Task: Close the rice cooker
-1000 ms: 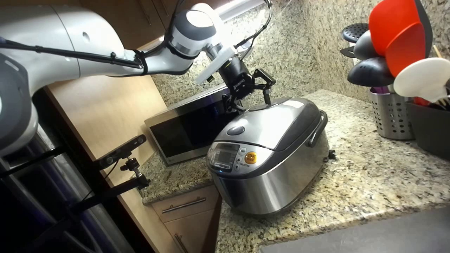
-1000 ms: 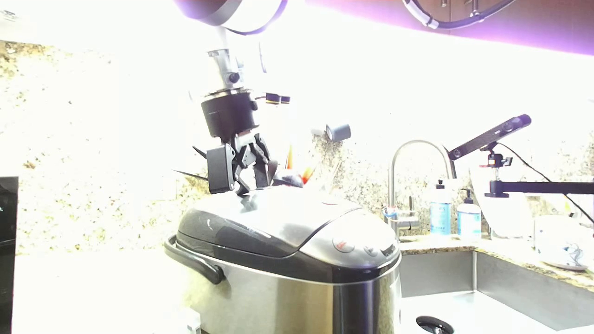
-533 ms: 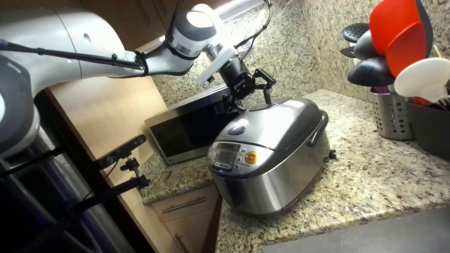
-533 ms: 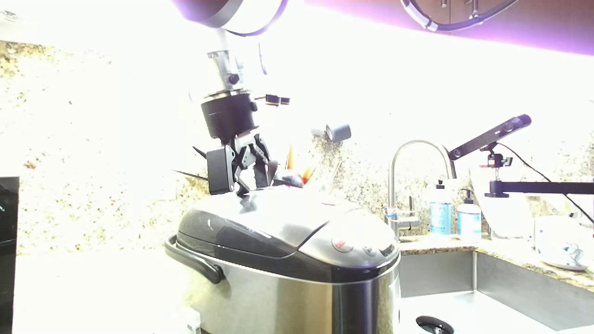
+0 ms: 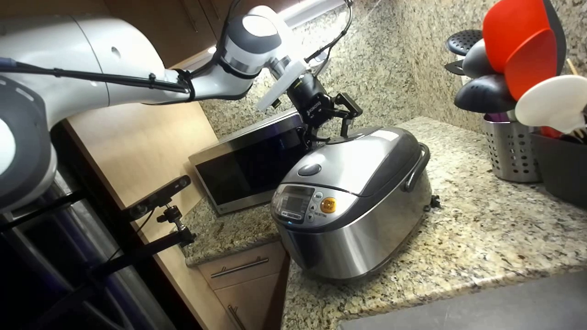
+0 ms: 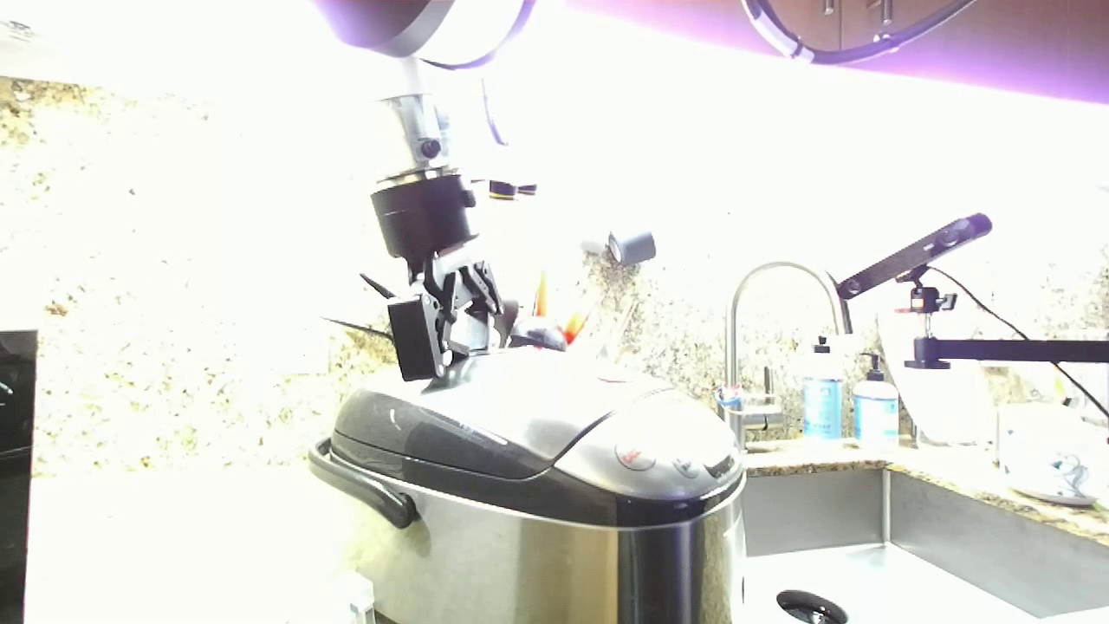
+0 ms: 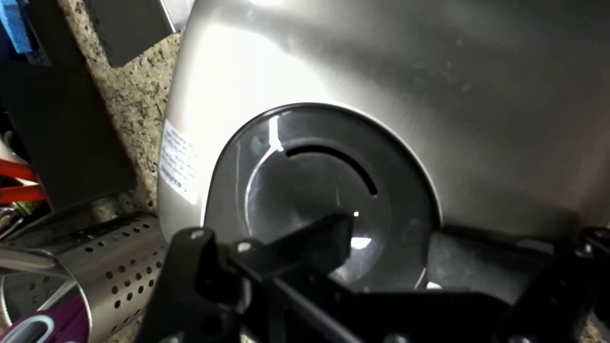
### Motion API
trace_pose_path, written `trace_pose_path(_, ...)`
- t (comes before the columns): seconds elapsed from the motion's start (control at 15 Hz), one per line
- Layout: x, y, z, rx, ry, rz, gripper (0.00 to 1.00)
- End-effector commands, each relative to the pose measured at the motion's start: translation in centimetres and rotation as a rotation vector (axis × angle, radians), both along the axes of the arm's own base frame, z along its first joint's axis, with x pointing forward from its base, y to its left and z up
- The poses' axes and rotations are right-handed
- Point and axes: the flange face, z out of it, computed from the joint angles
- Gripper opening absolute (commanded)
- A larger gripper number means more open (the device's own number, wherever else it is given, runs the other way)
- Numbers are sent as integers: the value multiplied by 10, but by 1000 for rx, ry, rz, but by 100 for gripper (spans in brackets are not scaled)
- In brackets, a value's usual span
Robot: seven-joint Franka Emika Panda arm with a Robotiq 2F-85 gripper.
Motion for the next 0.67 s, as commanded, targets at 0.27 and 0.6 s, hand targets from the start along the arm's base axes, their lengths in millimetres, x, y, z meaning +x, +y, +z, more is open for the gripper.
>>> trace_pose_path(0.27, 2, 19, 26, 12, -39, 46, 0)
trace_pose_path(0.6, -7, 47, 96, 60, -120, 95, 0)
